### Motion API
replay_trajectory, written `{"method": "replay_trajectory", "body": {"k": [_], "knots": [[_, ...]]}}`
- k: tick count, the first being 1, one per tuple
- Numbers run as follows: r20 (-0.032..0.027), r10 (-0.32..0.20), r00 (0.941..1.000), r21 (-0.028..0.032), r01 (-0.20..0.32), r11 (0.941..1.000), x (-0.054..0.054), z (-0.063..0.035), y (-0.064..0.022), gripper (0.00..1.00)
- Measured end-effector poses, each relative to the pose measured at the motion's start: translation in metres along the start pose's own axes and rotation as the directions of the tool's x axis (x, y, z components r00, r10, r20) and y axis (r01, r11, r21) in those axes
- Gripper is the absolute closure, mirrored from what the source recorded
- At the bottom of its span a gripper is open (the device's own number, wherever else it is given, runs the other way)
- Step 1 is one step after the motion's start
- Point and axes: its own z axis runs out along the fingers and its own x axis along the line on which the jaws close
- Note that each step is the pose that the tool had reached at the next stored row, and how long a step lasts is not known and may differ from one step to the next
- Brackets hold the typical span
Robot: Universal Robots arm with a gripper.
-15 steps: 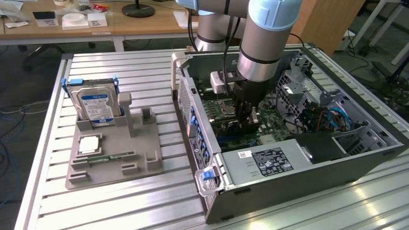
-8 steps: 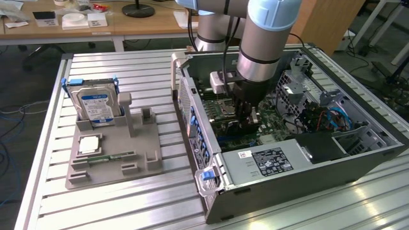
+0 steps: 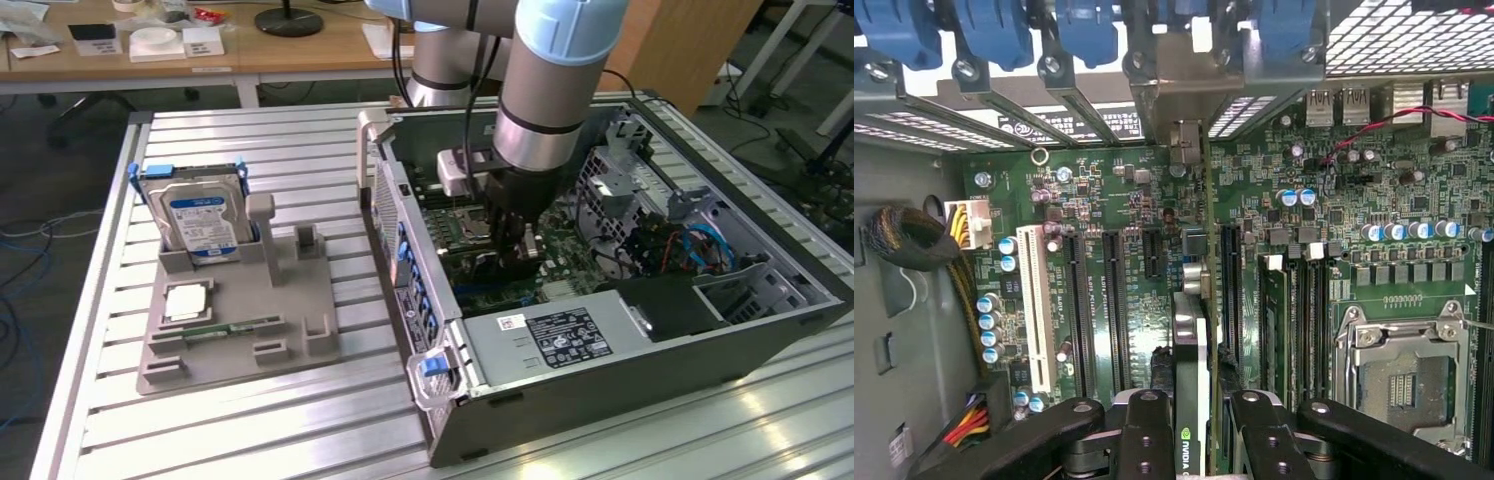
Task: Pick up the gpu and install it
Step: 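Insert the gpu into the slot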
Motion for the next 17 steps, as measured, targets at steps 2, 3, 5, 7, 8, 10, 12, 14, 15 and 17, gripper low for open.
{"method": "replay_trajectory", "body": {"k": [2, 3, 5, 7, 8, 10, 12, 14, 15, 17], "knots": [[0.0001, 0.0, 1.0, 0.0013, 0.0, 1.0, 0.0003, 0.0, 0.0002, 0.74], [0.0001, 0.0, 1.0, 0.0029, 0.0, 1.0, 0.0003, 0.0001, 0.0004, 0.74], [0.0004, 0.0, 1.0, 0.0059, 0.0, 1.0, 0.0004, 0.0001, 0.0005, 0.74], [0.0007, 0.0, 1.0, 0.008, 0.0, 1.0, 0.0004, 0.0002, 0.0006, 0.74], [0.001, 0.0, 1.0, 0.0094, 0.0, 1.0, 0.0004, 0.0003, 0.0009, 0.74], [0.0014, 0.0, 1.0, 0.0117, 0.0, 0.9999, 0.0005, 0.0003, 0.0012, 0.74], [0.0016, 0.0, 1.0, 0.0137, 0.0, 0.9999, 0.0006, 0.0003, 0.0015, 0.74], [0.0017, 0.0, 1.0, 0.0142, 0.0, 0.9999, 0.0006, 0.0004, 0.0016, 0.74], [0.0017, 0.0, 1.0, 0.0142, 0.0, 0.9999, 0.0006, 0.0004, 0.0016, 0.74], [0.0019, 0.0, 1.0, 0.0144, 0.0, 0.9999, 0.0009, 0.0004, 0.0018, 0.74]]}}
